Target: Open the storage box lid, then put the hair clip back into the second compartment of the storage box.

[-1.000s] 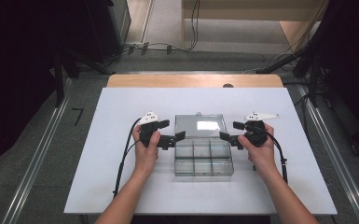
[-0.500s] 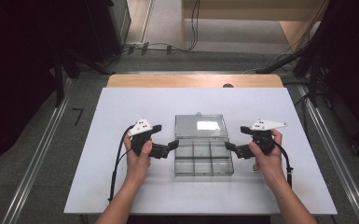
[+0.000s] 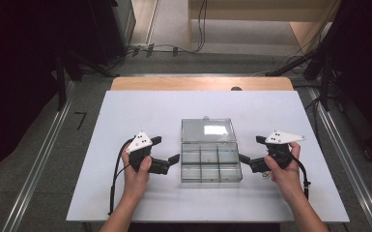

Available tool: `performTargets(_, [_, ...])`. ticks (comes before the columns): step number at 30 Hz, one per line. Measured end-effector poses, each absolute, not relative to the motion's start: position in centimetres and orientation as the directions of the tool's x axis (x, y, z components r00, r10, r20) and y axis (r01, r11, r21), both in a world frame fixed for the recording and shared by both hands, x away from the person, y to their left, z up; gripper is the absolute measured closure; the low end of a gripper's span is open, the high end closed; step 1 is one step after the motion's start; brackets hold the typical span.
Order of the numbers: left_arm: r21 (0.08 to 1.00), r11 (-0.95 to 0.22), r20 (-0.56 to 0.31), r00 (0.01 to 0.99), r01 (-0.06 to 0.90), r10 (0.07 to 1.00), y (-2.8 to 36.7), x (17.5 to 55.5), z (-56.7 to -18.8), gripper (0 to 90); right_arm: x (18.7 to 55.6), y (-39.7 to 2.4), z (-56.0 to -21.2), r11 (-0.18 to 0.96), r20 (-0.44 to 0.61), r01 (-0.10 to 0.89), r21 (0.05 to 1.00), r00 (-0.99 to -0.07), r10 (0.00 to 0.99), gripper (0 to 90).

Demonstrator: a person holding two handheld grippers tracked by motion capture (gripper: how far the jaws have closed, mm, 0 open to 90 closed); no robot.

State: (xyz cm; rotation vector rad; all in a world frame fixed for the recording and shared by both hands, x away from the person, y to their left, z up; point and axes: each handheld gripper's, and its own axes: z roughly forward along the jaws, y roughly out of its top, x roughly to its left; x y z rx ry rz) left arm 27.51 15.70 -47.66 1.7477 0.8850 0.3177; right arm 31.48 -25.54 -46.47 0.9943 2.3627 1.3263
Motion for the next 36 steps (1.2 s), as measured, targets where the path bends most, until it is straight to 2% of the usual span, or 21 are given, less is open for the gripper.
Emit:
performTargets(8, [0.91,-0.121,-0.2,0.675,0.396,0.711,16.9,25.9,-48.0,0.0,30.4,-27.4,-46.5,0.361,0.112,0.443,0.821,-0.744,0.659,0.0])
performTargets(18, [0.899,-0.129,-0.205,0.664,0.418,0.719,18.0,24.5,-49.2,0.0,29.8,-29.7,-47.2,0.389,0.105,0.471,0.792,-0.733,0.672,4.4])
performTargets(26, [0.898,-0.119,-0.211,0.651,0.424,0.729,19.1,23.7,-49.6,0.0,29.8,-31.2,-47.5,0.407,0.083,0.475,0.78,-0.723,0.686,13.0])
performTargets(32, [0.892,-0.127,-0.211,0.649,0.433,0.73,19.8,23.0,-50.2,0.0,29.6,-32.4,-48.1,0.371,0.107,0.512,0.775,-0.684,0.722,24.3])
performTargets(36, [0.895,-0.122,-0.207,0.643,0.428,0.737,20.4,22.6,-50.4,0.0,29.5,-32.5,-48.8,0.375,0.109,0.535,0.757,-0.669,0.735,26.9])
